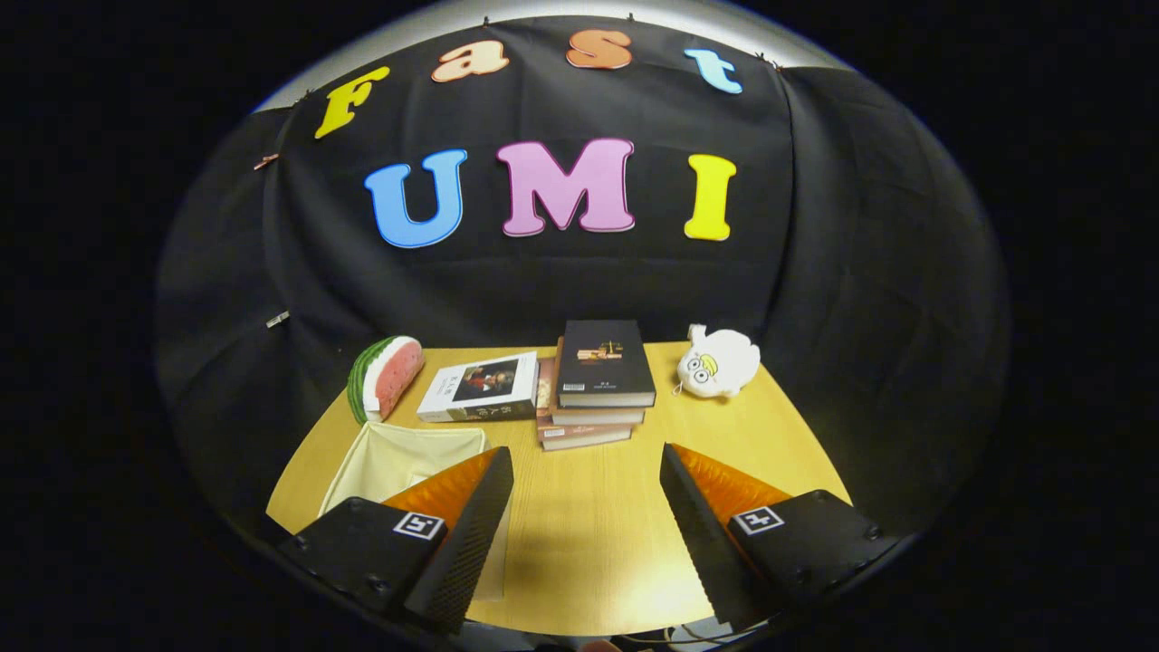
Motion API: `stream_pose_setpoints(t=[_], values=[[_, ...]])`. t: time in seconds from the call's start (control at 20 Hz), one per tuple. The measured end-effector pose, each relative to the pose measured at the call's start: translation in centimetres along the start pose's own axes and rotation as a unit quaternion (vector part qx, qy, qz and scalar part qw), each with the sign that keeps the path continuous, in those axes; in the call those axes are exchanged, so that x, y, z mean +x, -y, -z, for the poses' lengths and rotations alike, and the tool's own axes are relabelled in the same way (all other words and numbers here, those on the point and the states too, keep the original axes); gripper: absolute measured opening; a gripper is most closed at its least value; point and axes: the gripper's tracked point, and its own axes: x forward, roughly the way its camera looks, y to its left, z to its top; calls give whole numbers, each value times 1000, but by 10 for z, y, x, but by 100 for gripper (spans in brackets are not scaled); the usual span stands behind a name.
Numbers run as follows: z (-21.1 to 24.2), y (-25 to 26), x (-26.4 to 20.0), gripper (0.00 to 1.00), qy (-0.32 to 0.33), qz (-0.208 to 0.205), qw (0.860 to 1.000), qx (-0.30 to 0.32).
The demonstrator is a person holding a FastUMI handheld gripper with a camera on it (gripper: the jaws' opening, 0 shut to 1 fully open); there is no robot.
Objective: Open the storage box then place both shoes into the box .Put the left shoe in first, then the right shoe, with the right side of both shoes facing outward in a uniform manner.
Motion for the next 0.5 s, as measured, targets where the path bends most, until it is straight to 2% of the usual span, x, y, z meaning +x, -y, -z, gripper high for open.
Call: stream_pose_setpoints(t=[0.2,0.5], values=[[-34,10,-24,99,85,12,996,-4],[-96,22,-68,99,216,33,976,-21]])
